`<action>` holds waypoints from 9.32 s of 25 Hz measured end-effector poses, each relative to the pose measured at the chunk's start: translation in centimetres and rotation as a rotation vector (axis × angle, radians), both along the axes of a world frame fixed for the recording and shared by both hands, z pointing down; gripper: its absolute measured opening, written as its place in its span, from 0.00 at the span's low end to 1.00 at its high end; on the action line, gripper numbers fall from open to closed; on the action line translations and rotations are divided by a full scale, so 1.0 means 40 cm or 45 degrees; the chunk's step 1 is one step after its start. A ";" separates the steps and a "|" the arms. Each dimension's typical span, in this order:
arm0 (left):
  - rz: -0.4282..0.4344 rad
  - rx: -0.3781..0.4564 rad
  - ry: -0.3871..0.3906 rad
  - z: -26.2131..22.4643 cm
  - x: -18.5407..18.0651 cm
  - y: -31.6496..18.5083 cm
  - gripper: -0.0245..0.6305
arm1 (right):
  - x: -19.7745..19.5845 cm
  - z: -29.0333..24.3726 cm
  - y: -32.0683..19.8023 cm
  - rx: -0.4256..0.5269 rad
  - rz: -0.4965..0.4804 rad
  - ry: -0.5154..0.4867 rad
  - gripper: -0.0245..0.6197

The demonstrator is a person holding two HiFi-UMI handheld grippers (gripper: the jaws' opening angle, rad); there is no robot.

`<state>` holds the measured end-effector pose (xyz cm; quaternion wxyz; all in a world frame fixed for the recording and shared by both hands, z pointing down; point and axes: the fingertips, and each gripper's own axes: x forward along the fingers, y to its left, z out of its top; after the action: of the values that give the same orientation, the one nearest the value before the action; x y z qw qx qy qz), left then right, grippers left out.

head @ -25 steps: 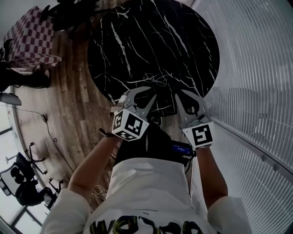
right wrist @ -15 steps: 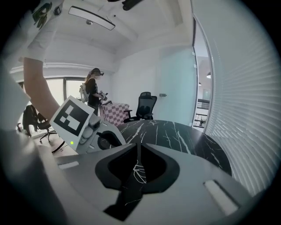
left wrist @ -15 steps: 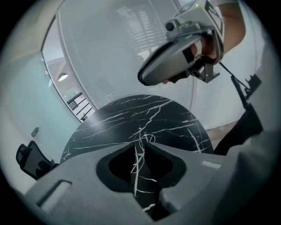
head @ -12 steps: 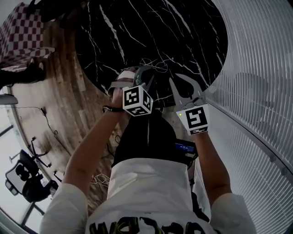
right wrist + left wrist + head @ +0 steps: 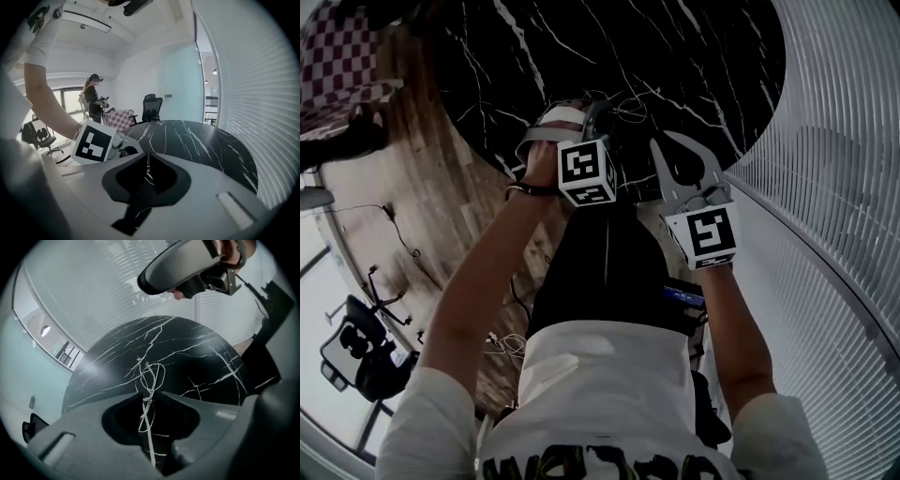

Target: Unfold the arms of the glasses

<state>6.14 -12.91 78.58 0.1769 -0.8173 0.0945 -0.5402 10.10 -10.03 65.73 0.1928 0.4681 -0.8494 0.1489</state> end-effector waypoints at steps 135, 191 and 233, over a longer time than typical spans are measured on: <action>-1.048 -0.860 1.586 -0.923 -0.263 0.089 0.05 | -0.125 -0.719 0.176 0.156 -0.406 -0.546 0.09; -0.856 -0.664 1.217 -0.905 -0.183 0.147 0.05 | -0.244 -0.553 0.159 -0.043 -0.695 -0.040 0.06; -0.962 -0.565 0.984 -0.823 -0.252 0.137 0.05 | -0.161 -0.568 0.132 0.129 -0.585 0.330 0.06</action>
<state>-3.93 -7.45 45.64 -0.2506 -0.8822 0.3217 -0.2354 3.67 -4.76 43.01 0.3051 0.2872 -0.9080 -0.0025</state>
